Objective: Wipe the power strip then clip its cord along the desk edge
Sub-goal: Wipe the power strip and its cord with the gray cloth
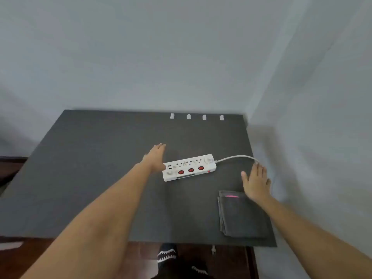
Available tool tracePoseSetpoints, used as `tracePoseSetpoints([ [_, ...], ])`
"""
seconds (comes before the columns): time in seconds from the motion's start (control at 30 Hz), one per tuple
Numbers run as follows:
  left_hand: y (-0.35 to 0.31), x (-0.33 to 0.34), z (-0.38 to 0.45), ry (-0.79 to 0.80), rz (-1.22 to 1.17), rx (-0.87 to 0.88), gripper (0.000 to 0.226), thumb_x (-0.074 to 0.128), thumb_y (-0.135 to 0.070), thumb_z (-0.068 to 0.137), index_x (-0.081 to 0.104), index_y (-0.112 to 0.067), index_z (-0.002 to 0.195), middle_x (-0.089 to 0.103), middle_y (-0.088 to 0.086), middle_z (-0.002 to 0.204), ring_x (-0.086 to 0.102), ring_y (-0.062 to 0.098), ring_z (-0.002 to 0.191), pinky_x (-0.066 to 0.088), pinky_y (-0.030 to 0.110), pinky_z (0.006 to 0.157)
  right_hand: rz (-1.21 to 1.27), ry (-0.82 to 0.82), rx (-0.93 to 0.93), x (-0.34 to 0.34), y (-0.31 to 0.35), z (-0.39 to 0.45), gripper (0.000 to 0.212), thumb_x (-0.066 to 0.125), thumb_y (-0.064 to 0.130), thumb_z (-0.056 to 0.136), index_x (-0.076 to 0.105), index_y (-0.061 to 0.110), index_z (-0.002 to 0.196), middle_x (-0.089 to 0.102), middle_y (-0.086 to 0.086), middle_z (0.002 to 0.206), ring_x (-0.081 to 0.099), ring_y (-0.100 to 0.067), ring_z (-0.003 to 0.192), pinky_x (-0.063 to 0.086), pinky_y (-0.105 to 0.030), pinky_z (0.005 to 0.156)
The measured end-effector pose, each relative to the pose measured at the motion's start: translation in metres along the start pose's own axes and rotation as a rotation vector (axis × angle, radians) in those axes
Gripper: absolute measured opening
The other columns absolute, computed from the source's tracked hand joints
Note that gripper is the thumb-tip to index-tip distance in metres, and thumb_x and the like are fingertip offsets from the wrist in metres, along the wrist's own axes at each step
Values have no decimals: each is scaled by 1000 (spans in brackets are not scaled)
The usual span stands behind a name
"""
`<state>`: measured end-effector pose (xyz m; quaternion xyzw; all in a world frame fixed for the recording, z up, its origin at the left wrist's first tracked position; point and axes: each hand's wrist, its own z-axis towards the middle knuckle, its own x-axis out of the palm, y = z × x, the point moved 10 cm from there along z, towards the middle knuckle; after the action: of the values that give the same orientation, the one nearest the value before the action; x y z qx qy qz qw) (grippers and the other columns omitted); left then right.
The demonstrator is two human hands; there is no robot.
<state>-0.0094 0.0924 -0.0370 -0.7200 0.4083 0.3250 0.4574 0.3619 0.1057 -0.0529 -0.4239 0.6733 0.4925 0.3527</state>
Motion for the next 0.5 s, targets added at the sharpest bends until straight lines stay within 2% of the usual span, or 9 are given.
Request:
tracePoseSetpoints([
  [0.13,34,40,-12,97,-86,-81,118,84,-18,59,10,-9,151,15,11,159,16,27,146,25,45,116,78,5,331,57,-35,-45,83,28,58,91,-6,7,147,-7,-18,158,-8,-37,145,0,-58,115],
  [0.27,54,61,-12,87,-172,-82,123,89,-24,54,14,-8,150,25,13,154,26,31,141,30,42,114,210,4,577,95,-45,-70,107,33,81,73,-8,16,147,-13,-21,157,-15,-45,141,-9,-61,112],
  [0.4,61,67,-5,31,-221,-39,117,88,-29,55,19,-13,148,34,9,148,32,28,135,34,45,110,125,-85,573,112,-39,-69,121,33,92,59,-6,19,147,-6,-25,156,-11,-53,139,-5,-68,109],
  [0.5,63,66,6,-13,-233,12,113,88,-35,53,25,-18,145,37,6,143,36,27,130,37,48,107,29,-133,525,117,-40,-65,110,29,88,66,-3,20,147,2,-22,158,-4,-57,138,1,-72,107],
])
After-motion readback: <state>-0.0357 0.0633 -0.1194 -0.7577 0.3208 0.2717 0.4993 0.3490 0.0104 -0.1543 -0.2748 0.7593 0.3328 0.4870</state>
